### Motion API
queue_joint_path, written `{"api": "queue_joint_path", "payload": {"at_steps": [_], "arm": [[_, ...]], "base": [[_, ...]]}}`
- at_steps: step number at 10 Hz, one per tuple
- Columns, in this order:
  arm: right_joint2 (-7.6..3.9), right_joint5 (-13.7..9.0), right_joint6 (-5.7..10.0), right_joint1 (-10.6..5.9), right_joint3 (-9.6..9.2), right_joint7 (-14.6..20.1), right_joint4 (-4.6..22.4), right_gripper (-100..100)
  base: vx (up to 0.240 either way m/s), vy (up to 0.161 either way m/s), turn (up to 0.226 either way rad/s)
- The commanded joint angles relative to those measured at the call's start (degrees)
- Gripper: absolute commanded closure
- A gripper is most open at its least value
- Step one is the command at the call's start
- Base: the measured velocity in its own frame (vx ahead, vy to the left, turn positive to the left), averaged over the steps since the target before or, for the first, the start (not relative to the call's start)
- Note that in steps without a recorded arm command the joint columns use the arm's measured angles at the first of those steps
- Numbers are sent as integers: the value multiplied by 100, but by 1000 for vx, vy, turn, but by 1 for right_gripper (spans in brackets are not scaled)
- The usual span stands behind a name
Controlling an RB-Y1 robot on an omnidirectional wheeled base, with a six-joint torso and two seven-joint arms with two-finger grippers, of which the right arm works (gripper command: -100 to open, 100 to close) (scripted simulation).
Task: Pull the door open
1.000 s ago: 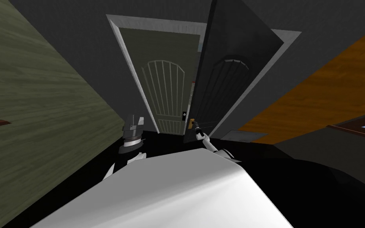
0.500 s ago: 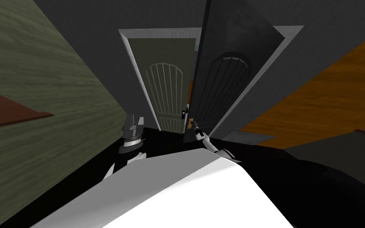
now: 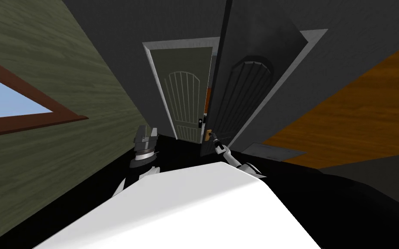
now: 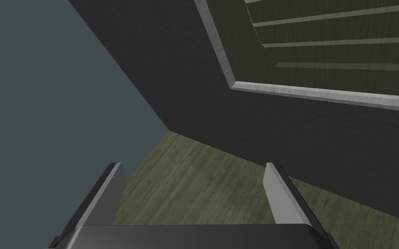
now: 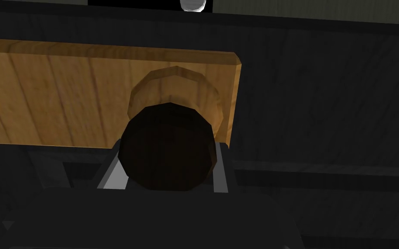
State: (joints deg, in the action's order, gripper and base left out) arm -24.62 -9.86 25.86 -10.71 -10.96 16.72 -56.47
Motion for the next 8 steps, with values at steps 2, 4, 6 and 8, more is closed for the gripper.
{"api": "queue_joint_path", "payload": {"at_steps": [2,4,6,8], "arm": [[-115,5,86,94,-242,174,-137,100],[-159,-2,52,135,-222,170,-176,100],[-398,-9,234,275,-480,381,-311,100],[-605,-18,386,384,-685,552,-448,100]], "base": [[-217,-131,126],[-132,-107,66],[-181,-95,108],[-220,-178,135]]}}
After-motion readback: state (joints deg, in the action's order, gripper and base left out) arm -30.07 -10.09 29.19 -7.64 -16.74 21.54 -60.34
